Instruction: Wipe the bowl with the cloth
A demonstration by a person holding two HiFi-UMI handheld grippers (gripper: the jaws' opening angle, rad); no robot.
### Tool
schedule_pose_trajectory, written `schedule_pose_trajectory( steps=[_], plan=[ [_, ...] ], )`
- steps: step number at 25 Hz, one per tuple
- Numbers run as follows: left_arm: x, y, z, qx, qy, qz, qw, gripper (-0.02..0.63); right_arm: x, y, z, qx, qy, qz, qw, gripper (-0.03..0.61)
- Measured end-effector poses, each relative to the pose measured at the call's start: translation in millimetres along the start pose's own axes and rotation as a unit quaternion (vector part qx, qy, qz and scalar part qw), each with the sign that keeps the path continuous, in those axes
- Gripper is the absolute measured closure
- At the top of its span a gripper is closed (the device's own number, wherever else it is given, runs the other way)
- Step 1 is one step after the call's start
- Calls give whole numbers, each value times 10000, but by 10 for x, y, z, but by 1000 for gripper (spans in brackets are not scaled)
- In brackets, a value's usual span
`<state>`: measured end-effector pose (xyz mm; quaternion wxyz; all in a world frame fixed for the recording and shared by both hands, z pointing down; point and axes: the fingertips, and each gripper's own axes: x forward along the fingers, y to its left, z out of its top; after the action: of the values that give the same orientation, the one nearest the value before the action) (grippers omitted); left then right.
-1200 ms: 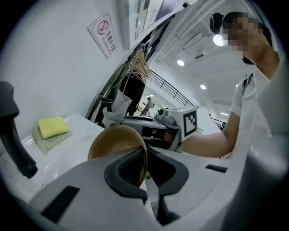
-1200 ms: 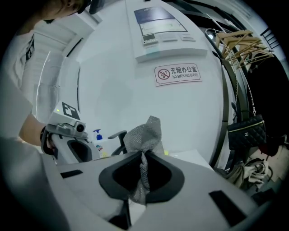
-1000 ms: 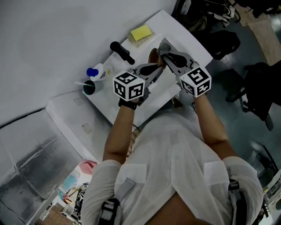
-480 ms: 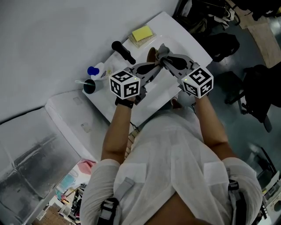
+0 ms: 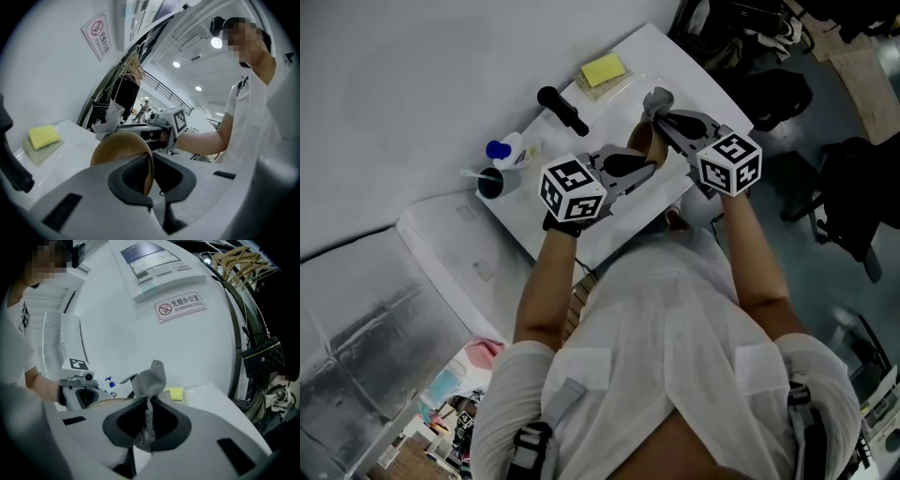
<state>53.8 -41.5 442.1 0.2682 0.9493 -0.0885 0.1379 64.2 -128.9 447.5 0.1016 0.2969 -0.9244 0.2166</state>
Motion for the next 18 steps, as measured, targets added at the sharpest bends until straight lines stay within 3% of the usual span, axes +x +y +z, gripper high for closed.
schedule_pose_trajectory(
  steps=[3,7,11,18],
  plan=[
    [14,-83,-35,98,103,-121,9998,591,-1,-47,-78,104,115,-11,9999,537],
    [17,140,-80,-11,139,426,9990,592,4,-1,-69,43,77,30,10000,537],
    [-24,394,-33,-300,-152,931,9951,594,17,131,-24,-127,27,131,9998,537],
    [-143,624,131,-724,-869,1277,9854,595,21,399,-51,-365,135,497,9980,537]
  ],
)
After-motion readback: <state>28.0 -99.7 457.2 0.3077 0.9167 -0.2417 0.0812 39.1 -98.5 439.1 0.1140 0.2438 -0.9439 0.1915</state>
